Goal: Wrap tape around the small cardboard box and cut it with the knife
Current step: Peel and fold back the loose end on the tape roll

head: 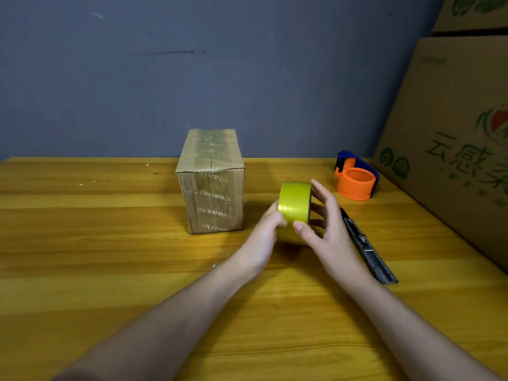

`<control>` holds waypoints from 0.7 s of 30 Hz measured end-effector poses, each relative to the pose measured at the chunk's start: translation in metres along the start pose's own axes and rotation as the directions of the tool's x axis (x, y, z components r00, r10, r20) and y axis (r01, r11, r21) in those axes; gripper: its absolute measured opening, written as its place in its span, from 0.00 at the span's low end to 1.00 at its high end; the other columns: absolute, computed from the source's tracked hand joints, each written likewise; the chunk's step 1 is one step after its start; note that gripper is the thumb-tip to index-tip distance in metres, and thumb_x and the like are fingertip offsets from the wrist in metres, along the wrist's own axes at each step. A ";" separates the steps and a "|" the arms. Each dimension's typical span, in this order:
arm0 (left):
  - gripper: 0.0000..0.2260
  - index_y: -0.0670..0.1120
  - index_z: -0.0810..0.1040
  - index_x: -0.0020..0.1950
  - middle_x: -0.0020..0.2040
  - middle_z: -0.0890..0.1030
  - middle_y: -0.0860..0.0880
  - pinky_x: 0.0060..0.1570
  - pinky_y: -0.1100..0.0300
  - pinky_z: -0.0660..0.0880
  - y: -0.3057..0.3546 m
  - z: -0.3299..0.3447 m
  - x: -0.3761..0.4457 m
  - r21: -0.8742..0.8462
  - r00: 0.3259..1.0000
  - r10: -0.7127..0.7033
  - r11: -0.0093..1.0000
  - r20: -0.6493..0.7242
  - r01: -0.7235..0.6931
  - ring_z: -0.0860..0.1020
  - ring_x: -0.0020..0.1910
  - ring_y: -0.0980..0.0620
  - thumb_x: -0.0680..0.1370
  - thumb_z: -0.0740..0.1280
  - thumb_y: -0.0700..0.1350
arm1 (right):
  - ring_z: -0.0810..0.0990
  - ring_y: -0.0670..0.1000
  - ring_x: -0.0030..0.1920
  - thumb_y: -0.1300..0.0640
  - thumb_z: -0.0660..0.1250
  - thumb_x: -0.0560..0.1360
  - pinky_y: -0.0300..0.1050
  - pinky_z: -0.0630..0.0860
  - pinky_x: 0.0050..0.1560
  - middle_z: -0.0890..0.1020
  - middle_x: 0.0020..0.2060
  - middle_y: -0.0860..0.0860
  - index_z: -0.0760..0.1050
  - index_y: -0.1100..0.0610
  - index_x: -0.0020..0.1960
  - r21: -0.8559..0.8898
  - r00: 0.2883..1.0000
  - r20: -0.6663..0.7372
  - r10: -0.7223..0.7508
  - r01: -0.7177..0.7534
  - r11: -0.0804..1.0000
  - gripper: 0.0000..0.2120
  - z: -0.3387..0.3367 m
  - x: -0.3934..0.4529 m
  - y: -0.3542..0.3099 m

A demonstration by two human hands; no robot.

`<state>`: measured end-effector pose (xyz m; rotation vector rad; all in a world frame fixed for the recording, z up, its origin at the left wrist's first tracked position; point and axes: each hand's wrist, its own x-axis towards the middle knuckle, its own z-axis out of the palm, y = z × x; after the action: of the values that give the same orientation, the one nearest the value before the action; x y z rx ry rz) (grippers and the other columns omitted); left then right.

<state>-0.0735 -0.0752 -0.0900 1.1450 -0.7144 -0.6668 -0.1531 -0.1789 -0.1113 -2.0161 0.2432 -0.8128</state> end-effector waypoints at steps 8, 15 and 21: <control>0.13 0.48 0.72 0.56 0.49 0.78 0.44 0.50 0.61 0.73 -0.006 -0.005 -0.002 -0.071 0.999 -0.043 0.997 -0.017 0.041 0.75 0.48 0.49 0.78 0.51 0.45 | 0.65 0.44 0.70 0.38 0.68 0.65 0.48 0.69 0.69 0.65 0.70 0.46 0.57 0.39 0.72 -0.003 1.000 -0.002 0.022 -0.022 1.000 0.38 0.002 0.000 0.000; 0.15 0.50 0.75 0.51 0.47 0.79 0.46 0.54 0.58 0.71 -0.006 -0.006 -0.002 -0.009 1.000 0.005 1.000 -0.017 -0.005 0.75 0.51 0.47 0.69 0.53 0.46 | 0.65 0.44 0.70 0.38 0.67 0.65 0.45 0.69 0.68 0.65 0.70 0.47 0.56 0.40 0.73 -0.016 1.000 -0.003 0.015 -0.015 1.000 0.39 0.001 0.000 0.000; 0.19 0.48 0.74 0.55 0.50 0.77 0.43 0.55 0.60 0.70 0.000 -0.002 -0.001 0.030 1.000 -0.019 0.999 -0.024 0.020 0.72 0.56 0.45 0.67 0.54 0.44 | 0.65 0.44 0.70 0.40 0.68 0.65 0.49 0.69 0.69 0.65 0.70 0.47 0.57 0.41 0.73 -0.010 1.000 -0.003 0.007 -0.007 1.000 0.39 0.001 0.000 0.002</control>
<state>-0.0729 -0.0736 -0.0906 1.1874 -0.6954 -0.6597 -0.1516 -0.1792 -0.1130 -2.0228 0.2559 -0.8118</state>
